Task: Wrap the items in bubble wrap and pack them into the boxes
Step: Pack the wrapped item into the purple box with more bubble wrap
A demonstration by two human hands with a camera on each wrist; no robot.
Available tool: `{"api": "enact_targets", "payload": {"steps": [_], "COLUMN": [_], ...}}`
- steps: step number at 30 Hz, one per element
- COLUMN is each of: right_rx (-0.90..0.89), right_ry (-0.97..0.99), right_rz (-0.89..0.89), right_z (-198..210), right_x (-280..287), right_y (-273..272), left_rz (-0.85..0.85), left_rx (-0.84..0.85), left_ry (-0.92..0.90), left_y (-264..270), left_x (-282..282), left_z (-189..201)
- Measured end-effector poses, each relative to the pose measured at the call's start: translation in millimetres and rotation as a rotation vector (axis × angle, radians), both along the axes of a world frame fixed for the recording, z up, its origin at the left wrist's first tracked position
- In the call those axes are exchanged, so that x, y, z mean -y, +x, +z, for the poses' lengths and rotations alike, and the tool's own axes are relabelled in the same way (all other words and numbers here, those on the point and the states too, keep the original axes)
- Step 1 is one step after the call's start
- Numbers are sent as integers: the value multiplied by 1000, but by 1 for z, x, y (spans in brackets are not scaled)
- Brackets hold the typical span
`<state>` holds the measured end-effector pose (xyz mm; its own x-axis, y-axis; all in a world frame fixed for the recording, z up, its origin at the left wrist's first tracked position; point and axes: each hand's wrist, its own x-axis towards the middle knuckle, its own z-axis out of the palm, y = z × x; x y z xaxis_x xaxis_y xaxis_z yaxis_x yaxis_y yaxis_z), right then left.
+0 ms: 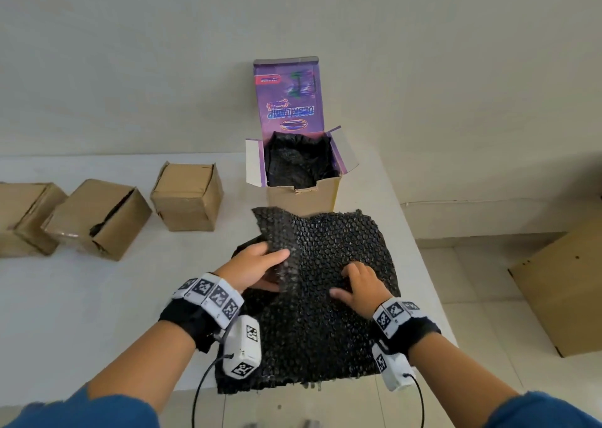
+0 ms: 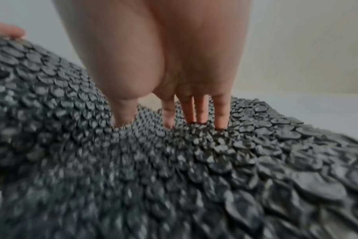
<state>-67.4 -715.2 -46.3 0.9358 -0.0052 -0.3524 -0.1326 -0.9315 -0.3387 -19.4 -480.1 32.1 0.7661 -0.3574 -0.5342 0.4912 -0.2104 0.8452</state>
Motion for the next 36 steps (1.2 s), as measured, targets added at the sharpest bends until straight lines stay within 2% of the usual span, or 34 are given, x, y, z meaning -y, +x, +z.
{"api": "enact_targets", "payload": {"steps": [3, 5, 7, 8, 9, 11, 12, 14, 16, 19, 23, 25, 27, 32, 36], "right_rx": [11, 62, -37, -67, -53, 29, 45, 35, 8, -1, -48, -16, 16, 95, 181], "right_ry": [348, 554, 781, 831, 810, 649, 566, 437, 353, 212, 42, 76, 191, 396, 643], "right_rz": [-165, -206, -290, -319, -335, -373, -389, -433, -444, -450, -445, -440, -477, -569, -507], "right_z": [26, 44, 55, 54, 53, 43, 39, 30, 18, 7, -3, -8, -12, -7, 11], "right_x": [3, 3, 3, 7, 13, 32, 42, 62, 78, 91, 93, 89, 88, 93, 95], "right_y": [0, -2, -7, -8, -8, -1, 2, 9, 15, 20, 12, 7, 6, 5, 5], "left_rz": [-61, -95, -120, -122, -119, -108, -99, -109, -169, -264, -246, -215, -171, -170, -93], "left_rx": [-23, -59, -83, -95, -101, -70, -5, 227, 375, 368, 378, 386, 382, 365, 370], "left_ry": [-77, -131, -175, -199, -218, -202, -131, 131, 333, 446, 519, 514, 463, 178, -79], "left_y": [-4, -4, -4, -4, -2, -1, 1, 8, 11, 6, 1, 2, 3, 6, 10], "left_x": [39, 61, 78, 84, 89, 93, 93, 89, 85, 90, 104, 107, 108, 105, 94], "left_z": [4, -2, -6, -9, -12, -16, -22, -42, -60, -82, -91, -93, -92, -77, -53]}}
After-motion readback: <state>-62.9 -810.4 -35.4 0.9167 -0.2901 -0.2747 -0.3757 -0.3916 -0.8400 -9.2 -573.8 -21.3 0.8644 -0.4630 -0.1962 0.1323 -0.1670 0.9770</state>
